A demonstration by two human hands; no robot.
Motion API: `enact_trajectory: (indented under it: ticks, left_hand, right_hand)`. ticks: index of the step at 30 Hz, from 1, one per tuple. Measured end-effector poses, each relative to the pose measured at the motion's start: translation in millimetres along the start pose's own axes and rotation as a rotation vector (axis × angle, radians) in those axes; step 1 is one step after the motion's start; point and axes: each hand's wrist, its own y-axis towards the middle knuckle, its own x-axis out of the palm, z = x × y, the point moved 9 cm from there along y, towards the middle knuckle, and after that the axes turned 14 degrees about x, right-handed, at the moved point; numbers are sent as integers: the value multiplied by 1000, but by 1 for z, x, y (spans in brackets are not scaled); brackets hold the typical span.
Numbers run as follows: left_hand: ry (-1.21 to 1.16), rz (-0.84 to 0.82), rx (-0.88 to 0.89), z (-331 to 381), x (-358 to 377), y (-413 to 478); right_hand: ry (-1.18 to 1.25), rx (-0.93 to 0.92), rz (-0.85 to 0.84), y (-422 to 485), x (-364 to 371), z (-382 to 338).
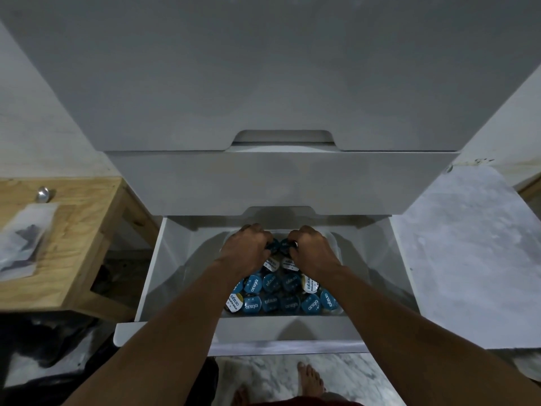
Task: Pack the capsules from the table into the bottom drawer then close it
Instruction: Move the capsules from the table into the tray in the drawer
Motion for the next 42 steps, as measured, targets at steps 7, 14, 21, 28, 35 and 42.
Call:
enact_trajectory:
  ticks: [7, 14, 21, 28, 35, 42]
  left_hand:
    - [4, -14, -51, 4, -9, -6]
    - [96, -16, -155, 22, -29, -23]
    - [108, 91, -290, 45, -47, -40]
    - [248, 203, -192, 94, -74, -54]
    - [394, 353, -27, 177, -92, -68]
    - [473, 469, 189, 268, -105, -49]
  right_hand:
    - [-6, -13, 5, 1, -8, 2]
    - [-5, -81, -4, -4, -15, 3]
    - [-49, -107, 19, -19, -31, 9]
    - [-24, -120, 194, -67, -85, 21]
    - [-37, -45, 401, -145, -142, 63]
    - [-62, 80, 532, -192, -206, 129]
